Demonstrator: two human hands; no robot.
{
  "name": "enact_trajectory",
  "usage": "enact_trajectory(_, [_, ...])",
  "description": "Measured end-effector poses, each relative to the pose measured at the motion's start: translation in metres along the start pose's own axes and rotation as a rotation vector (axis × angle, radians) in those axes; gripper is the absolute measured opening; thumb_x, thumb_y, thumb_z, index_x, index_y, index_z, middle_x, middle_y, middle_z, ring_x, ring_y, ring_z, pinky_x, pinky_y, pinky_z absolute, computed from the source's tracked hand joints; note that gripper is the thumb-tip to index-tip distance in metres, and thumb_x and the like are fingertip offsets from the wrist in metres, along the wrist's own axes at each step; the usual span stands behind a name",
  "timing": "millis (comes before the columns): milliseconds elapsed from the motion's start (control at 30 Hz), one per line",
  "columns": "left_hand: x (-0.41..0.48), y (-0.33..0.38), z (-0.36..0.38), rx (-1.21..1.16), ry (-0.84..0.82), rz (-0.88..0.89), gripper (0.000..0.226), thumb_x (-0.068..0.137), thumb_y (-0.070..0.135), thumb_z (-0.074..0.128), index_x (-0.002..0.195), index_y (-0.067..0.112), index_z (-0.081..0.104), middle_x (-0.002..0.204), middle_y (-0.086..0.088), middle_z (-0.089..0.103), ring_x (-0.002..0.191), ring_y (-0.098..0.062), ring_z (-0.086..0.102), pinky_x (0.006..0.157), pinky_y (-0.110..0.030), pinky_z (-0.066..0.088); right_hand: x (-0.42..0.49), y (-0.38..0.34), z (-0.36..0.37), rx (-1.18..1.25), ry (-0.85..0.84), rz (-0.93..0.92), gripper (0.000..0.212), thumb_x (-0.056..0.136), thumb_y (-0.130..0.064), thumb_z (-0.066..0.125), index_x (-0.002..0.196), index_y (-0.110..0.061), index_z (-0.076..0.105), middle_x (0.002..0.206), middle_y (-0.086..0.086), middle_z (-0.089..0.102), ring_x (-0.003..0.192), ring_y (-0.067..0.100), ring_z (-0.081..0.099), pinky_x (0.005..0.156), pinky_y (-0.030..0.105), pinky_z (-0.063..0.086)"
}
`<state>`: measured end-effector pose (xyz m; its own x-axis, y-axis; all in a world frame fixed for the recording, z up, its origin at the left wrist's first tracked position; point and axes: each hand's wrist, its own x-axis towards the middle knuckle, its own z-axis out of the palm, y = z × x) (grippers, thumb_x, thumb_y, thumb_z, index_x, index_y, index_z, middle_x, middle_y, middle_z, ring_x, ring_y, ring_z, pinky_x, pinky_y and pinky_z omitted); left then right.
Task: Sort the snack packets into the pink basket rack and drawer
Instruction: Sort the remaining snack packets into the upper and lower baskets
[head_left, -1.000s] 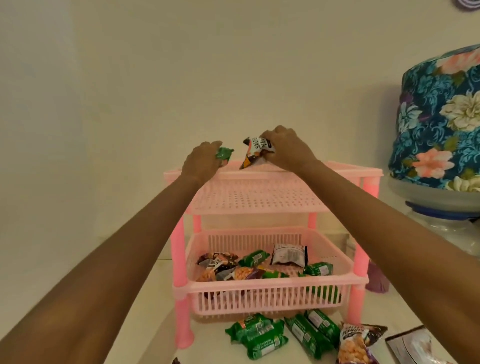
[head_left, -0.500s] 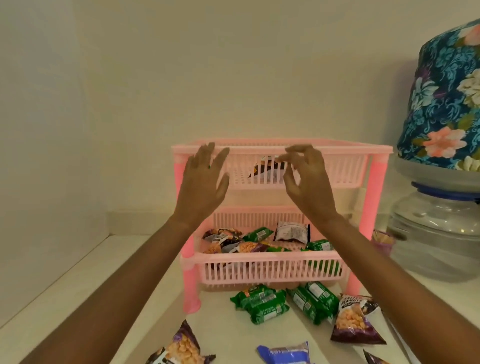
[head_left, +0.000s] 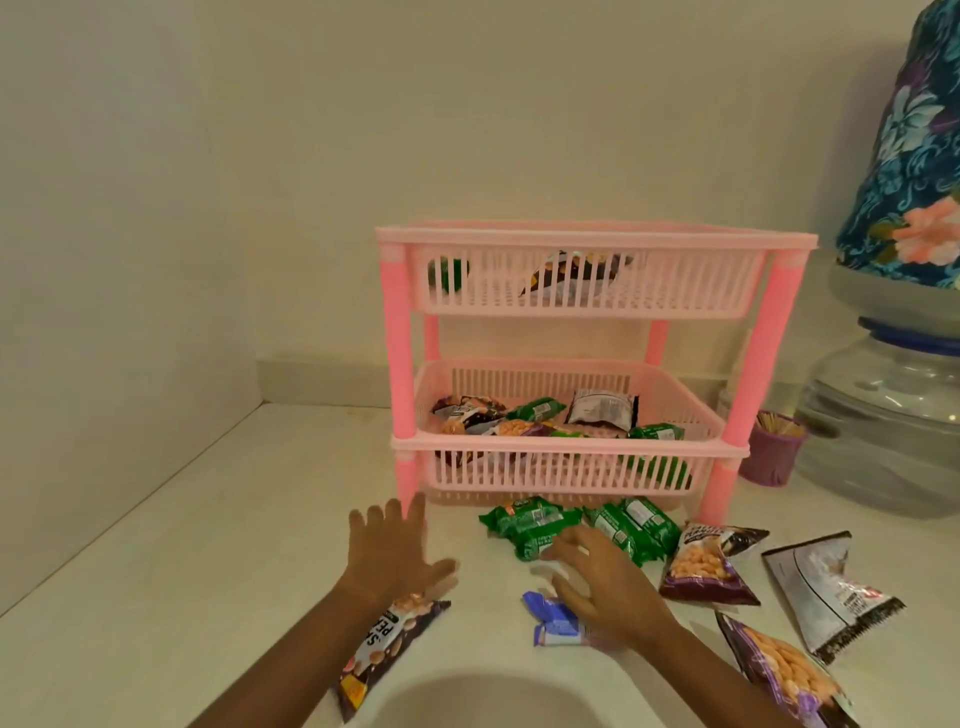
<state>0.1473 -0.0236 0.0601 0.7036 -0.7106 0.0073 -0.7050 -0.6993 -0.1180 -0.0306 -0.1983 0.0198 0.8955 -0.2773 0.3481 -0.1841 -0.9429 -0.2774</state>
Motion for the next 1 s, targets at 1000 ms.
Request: enact_trajectory(1000, [0.020,0.007,-0.123,-0.420,0.385,0.327,0.074,0.075,0.030,0.068,0.135,0.017,0.028,0.115,-0.004,0.058,0.099,-0.023,0.059,0.064,-0.025,0.039,0.056,-0.031,-0.117,0.105,0.458,0.039,0.055,0.076,-0.027,0.070,0.126,-0.014,0.051,0.114,0.004,0.061,0.095,0.016,0.056,0.076,0.026,0.047])
